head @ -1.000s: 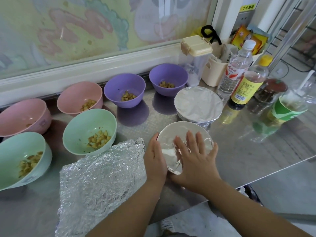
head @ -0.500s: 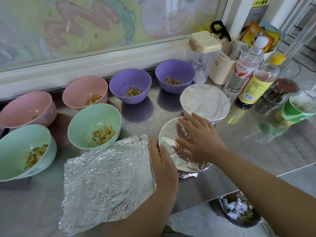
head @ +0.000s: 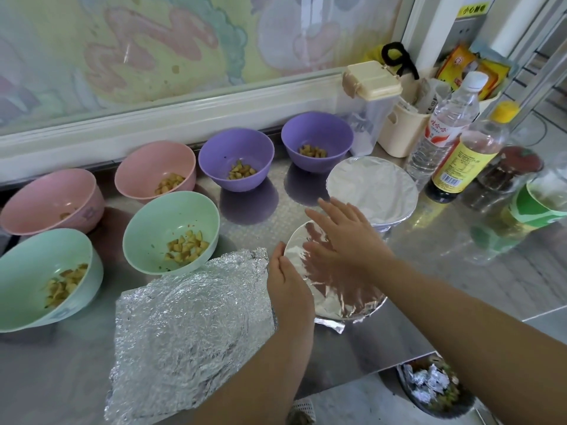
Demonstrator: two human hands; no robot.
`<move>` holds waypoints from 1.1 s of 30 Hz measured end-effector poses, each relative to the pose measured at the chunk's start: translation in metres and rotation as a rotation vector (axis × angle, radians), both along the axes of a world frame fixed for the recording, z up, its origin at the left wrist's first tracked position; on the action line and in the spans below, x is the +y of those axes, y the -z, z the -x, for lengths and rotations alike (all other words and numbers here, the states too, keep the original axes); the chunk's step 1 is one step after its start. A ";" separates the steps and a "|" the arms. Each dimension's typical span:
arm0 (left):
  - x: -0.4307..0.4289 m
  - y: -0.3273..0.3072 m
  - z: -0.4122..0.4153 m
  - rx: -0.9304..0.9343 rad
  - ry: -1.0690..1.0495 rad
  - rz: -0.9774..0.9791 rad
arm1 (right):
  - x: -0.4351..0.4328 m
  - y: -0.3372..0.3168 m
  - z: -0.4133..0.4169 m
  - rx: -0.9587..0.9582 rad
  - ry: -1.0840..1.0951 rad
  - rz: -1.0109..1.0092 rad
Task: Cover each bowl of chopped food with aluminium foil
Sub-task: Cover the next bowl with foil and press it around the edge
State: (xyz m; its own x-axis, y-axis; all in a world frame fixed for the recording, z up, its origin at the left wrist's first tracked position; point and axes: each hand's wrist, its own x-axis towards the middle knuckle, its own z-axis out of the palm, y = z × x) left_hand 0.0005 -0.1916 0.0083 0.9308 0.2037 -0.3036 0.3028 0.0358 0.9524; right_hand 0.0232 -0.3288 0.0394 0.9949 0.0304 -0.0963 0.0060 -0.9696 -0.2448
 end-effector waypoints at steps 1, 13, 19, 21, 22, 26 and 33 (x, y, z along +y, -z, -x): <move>0.004 0.002 -0.005 0.004 0.035 -0.011 | 0.000 0.001 -0.005 0.039 -0.019 0.028; 0.018 0.002 -0.021 0.022 0.209 0.022 | 0.005 0.018 0.002 -0.005 -0.035 0.103; 0.021 -0.002 -0.046 0.043 0.381 0.051 | 0.009 0.012 0.008 0.043 0.115 0.123; 0.022 -0.010 -0.058 0.059 0.455 0.086 | 0.013 0.004 0.012 0.036 0.088 0.140; 0.025 -0.011 -0.063 0.067 0.456 0.114 | 0.016 0.001 0.014 0.038 0.035 0.144; 0.049 -0.012 -0.059 0.108 0.414 0.083 | 0.029 0.000 0.015 0.130 -0.149 0.147; 0.083 -0.014 -0.019 0.516 0.512 0.087 | 0.027 0.001 0.004 0.206 -0.192 0.241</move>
